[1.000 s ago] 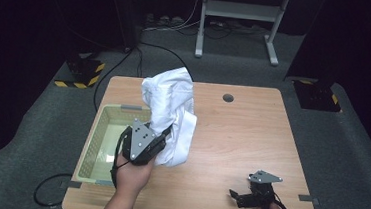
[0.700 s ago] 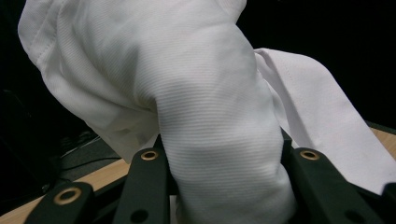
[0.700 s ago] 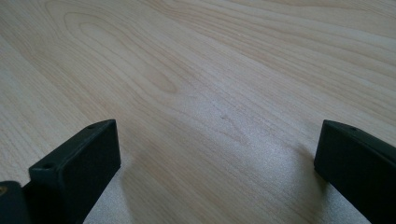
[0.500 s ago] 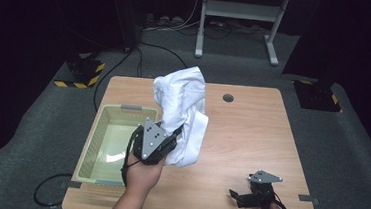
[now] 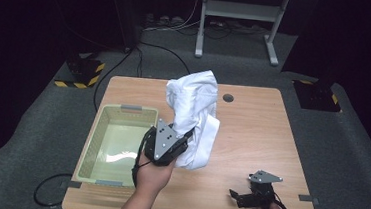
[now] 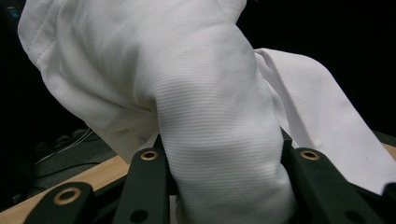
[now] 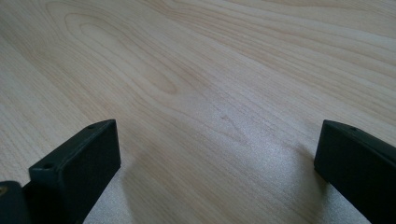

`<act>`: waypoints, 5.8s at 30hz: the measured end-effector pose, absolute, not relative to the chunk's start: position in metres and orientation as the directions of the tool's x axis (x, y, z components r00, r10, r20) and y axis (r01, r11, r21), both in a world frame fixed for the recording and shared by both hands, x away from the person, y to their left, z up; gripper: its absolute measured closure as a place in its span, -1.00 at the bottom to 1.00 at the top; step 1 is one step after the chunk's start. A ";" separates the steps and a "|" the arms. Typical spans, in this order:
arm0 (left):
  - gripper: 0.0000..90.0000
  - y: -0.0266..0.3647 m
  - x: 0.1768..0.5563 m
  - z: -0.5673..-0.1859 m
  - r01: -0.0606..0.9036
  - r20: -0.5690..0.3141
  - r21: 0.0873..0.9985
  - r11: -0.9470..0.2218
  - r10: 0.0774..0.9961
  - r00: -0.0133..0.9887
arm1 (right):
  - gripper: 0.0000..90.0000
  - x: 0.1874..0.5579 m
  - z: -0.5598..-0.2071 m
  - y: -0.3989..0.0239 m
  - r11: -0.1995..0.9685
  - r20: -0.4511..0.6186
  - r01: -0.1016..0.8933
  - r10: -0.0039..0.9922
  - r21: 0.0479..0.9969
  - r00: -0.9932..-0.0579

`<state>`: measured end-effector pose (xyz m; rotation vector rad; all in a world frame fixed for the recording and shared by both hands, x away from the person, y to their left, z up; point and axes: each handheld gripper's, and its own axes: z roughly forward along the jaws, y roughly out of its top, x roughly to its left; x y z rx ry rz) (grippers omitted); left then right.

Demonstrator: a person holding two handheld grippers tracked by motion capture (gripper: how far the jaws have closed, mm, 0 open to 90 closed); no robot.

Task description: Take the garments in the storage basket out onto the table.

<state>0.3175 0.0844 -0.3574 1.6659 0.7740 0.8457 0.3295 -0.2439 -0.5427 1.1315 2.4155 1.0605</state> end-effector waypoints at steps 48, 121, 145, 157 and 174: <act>0.40 0.030 0.341 -0.422 0.219 0.092 0.934 -0.281 0.783 0.615 | -1.00 0.330 -0.543 -0.244 0.425 0.063 0.553 0.750 0.716 -0.659; 0.33 -0.015 0.399 -0.509 0.474 0.025 0.772 -0.424 0.765 0.644 | -1.00 0.329 -0.543 -0.244 0.428 0.065 0.550 0.745 0.717 -0.664; 0.07 -0.013 0.410 -0.518 0.531 -0.021 0.726 -0.437 0.758 0.652 | -1.00 0.329 -0.543 -0.244 0.425 0.068 0.551 0.745 0.718 -0.663; -0.68 -0.011 0.404 -0.514 0.513 -0.011 0.738 -0.438 0.753 0.658 | -1.00 0.329 -0.543 -0.244 0.424 0.070 0.552 0.745 0.718 -0.663; -0.93 0.015 0.376 -0.474 0.417 -0.034 0.839 -0.349 0.732 0.681 | -1.00 0.329 -0.543 -0.244 0.425 0.069 0.552 0.745 0.717 -0.663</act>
